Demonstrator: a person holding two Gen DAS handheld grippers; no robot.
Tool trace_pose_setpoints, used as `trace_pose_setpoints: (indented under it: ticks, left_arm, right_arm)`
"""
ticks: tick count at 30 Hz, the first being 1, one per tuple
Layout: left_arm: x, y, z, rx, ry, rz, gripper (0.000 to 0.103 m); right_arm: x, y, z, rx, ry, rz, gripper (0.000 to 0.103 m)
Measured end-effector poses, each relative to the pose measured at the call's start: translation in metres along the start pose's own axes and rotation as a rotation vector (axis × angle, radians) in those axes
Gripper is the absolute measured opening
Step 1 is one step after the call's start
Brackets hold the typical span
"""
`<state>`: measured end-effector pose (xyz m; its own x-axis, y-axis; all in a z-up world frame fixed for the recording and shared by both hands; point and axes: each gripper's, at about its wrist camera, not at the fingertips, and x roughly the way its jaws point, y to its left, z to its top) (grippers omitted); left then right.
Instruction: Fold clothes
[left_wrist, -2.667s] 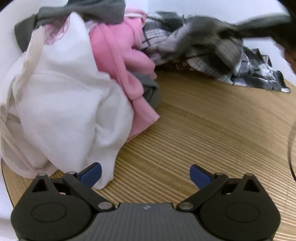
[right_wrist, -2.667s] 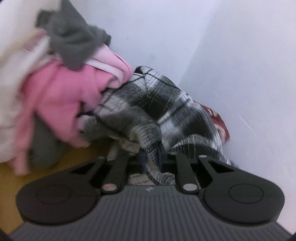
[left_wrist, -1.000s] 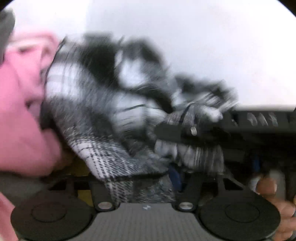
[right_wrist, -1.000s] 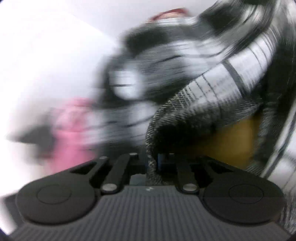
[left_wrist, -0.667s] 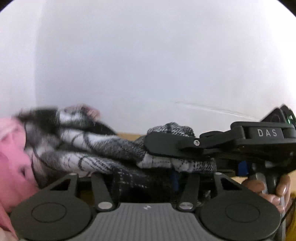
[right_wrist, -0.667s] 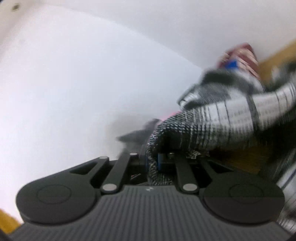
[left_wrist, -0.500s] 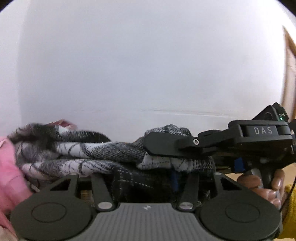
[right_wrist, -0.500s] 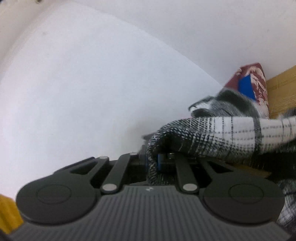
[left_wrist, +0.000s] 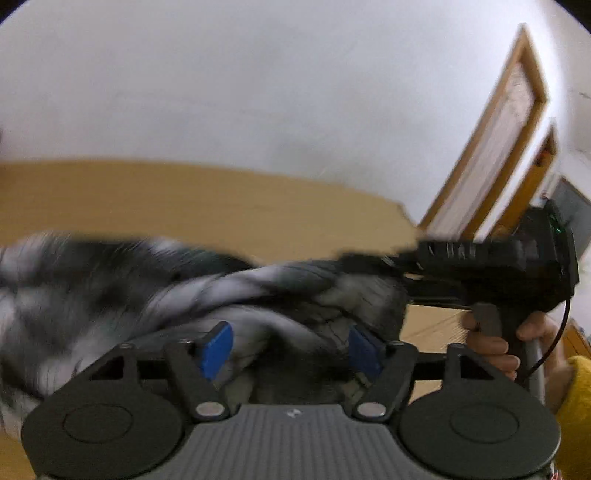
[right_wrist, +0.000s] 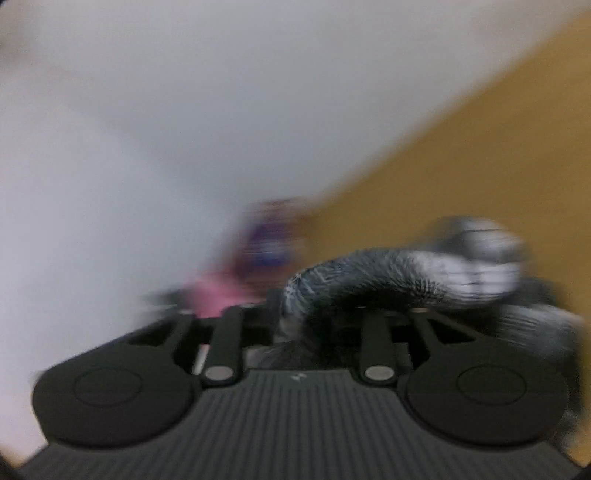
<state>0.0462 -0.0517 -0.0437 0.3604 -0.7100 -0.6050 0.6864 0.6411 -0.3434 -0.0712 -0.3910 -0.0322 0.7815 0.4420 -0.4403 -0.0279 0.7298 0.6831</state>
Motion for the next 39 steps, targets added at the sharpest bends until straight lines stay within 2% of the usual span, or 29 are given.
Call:
trace_pose_setpoints:
  ticks: [2, 4, 5, 7, 9, 10, 14, 18, 20, 23, 25, 29, 31, 34, 38, 39]
  left_arm:
    - [-0.013, 0.000, -0.014, -0.032, 0.003, 0.067, 0.075]
    - [-0.027, -0.001, -0.028, -0.064, 0.005, 0.135, 0.082]
    - [-0.027, 0.011, -0.023, -0.085, -0.001, 0.186, 0.083]
    - [-0.027, 0.034, -0.012, -0.129, -0.014, 0.290, 0.086]
    - [-0.040, 0.054, -0.009, -0.175, -0.015, 0.386, 0.087]
    - [-0.038, 0.075, 0.002, -0.199, -0.018, 0.412, 0.089]
    - [-0.034, 0.125, 0.021, -0.239, 0.011, 0.471, 0.090]
    - [-0.009, 0.170, 0.038, -0.132, 0.072, 0.536, 0.090]
    - [0.002, 0.187, 0.051, -0.068, 0.068, 0.570, 0.090]
    - [0.020, 0.225, 0.065, -0.022, 0.083, 0.704, 0.090]
    - [0.030, 0.253, 0.070, -0.041, 0.134, 0.678, 0.090]
    - [0.049, 0.289, 0.070, -0.090, 0.202, 0.521, 0.090]
    - [0.060, 0.299, 0.069, -0.107, 0.232, 0.426, 0.090]
    - [0.074, 0.307, 0.065, -0.170, 0.277, 0.251, 0.086]
    - [0.081, 0.300, 0.061, -0.173, 0.284, 0.148, 0.081]
    - [0.081, 0.297, 0.061, -0.161, 0.287, 0.147, 0.078]
  right_arm:
    - [-0.035, -0.025, -0.013, -0.067, 0.016, -0.192, 0.042]
    - [-0.066, -0.031, -0.030, -0.167, 0.016, -0.279, 0.047]
    - [-0.078, -0.028, -0.039, -0.233, 0.008, -0.314, 0.049]
    - [-0.090, -0.008, -0.056, -0.402, -0.021, -0.362, 0.068]
    - [-0.099, 0.018, -0.069, -0.565, -0.044, -0.363, 0.072]
    - [-0.103, 0.031, -0.076, -0.645, -0.055, -0.358, 0.072]
    - [-0.086, 0.063, -0.098, -0.751, -0.009, -0.266, 0.072]
    - [-0.065, 0.093, -0.121, -0.831, 0.047, -0.165, 0.072]
    - [-0.008, 0.125, -0.121, -0.819, 0.076, -0.187, 0.072]
    - [0.048, 0.159, -0.127, -0.812, 0.071, -0.268, 0.072]
    - [0.067, 0.172, -0.130, -0.824, 0.058, -0.329, 0.073]
    - [0.173, 0.208, -0.145, -0.817, 0.057, -0.421, 0.074]
    - [0.213, 0.221, -0.154, -0.830, 0.050, -0.467, 0.074]
    - [0.239, 0.232, -0.162, -0.883, 0.025, -0.527, 0.072]
    - [0.244, 0.238, -0.162, -0.896, 0.033, -0.533, 0.072]
    - [0.247, 0.238, -0.162, -0.903, 0.041, -0.538, 0.073]
